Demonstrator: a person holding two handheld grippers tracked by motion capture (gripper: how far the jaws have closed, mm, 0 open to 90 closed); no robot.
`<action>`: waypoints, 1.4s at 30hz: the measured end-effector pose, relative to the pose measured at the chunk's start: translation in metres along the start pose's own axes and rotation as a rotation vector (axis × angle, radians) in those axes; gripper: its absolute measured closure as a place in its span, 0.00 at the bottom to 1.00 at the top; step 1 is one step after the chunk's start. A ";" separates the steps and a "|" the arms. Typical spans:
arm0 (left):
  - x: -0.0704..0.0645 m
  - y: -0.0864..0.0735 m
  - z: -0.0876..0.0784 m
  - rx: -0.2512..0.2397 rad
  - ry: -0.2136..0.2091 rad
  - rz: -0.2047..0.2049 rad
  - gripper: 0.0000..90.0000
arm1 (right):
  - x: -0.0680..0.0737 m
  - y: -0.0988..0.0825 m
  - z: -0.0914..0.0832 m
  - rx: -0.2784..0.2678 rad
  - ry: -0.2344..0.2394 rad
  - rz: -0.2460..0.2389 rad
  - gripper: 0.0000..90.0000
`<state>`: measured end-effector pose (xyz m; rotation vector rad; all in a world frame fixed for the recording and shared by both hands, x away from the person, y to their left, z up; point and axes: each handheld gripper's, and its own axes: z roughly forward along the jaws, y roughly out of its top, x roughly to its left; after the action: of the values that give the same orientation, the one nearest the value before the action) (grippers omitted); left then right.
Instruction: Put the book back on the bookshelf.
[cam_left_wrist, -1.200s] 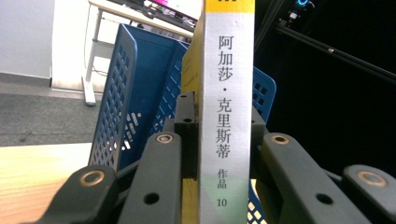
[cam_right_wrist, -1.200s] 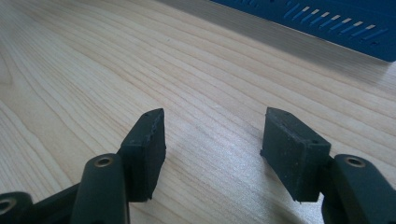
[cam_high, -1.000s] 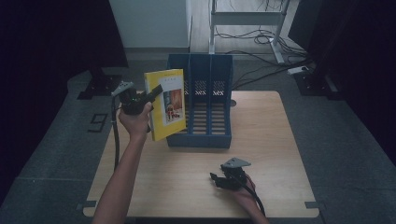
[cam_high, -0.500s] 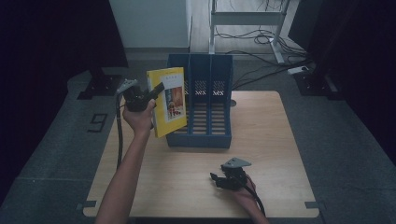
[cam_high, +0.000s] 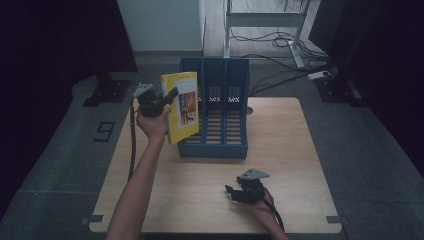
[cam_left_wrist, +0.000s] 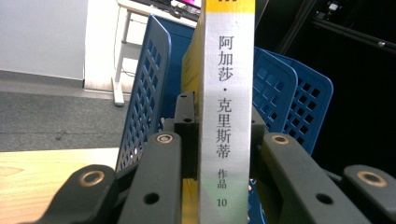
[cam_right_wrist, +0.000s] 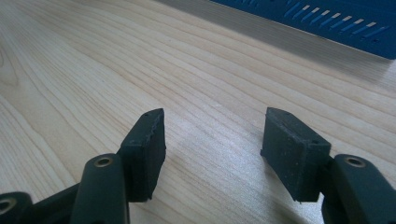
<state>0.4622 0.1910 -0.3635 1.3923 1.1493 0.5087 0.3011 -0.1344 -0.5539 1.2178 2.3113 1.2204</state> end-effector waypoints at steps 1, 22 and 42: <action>0.000 -0.001 0.002 0.001 -0.002 -0.004 0.84 | 0.000 0.000 0.000 0.000 0.000 0.000 0.43; 0.005 -0.008 0.019 0.020 0.025 -0.001 0.84 | 0.000 0.000 0.000 0.000 0.002 0.003 0.43; 0.006 -0.012 0.042 0.016 0.053 0.000 0.84 | -0.001 0.000 0.000 -0.001 -0.001 0.008 0.43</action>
<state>0.4959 0.1730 -0.3846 1.3996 1.1989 0.5403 0.3013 -0.1350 -0.5539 1.2282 2.3073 1.2231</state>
